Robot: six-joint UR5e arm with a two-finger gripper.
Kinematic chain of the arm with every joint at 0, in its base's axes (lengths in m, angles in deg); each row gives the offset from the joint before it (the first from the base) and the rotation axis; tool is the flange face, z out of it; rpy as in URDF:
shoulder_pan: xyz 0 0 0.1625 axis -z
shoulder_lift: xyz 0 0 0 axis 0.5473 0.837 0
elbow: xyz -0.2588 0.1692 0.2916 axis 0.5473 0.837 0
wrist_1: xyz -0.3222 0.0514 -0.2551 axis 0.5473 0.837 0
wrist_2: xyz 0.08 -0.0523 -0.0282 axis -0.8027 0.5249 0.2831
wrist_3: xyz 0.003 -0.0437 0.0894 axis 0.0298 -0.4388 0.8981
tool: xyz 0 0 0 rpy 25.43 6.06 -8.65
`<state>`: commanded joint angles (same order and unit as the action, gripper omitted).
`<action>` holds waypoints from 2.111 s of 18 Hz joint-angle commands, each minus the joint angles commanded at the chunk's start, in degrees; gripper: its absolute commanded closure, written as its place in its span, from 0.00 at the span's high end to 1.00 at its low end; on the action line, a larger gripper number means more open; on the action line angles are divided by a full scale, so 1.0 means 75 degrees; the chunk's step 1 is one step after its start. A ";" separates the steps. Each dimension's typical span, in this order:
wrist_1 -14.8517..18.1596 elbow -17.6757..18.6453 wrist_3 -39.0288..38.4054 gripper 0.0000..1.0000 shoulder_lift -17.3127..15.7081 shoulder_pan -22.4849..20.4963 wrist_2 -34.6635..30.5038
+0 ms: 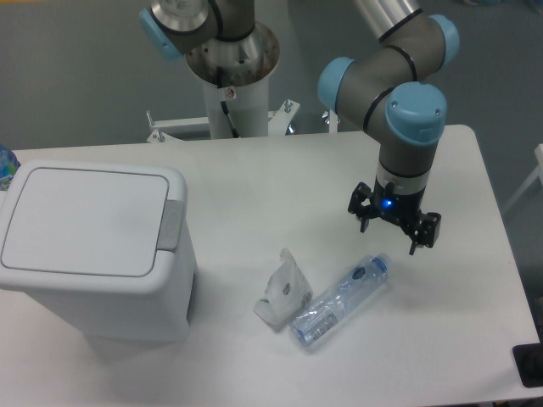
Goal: Open the trash can
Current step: 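Move the open gripper from beside the bottle toward the trash can, then lower the gripper fingertip onto the lid edge of the white trash can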
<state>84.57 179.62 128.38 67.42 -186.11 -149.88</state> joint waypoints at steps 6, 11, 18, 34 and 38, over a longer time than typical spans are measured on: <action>-0.0083 -0.0877 -0.2999 1.00 0.0093 0.0270 0.2025; -0.0095 -0.1090 -0.4198 1.00 0.0000 0.0549 0.3236; -0.0095 -0.1032 -0.4586 1.00 -0.0936 0.1347 0.3294; -0.0083 -0.0293 -0.5217 1.00 -0.1664 0.1933 0.3213; -0.0083 -0.0281 -0.5370 1.00 -0.1664 0.2062 0.3201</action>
<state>83.95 177.51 88.10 54.94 -170.64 -125.88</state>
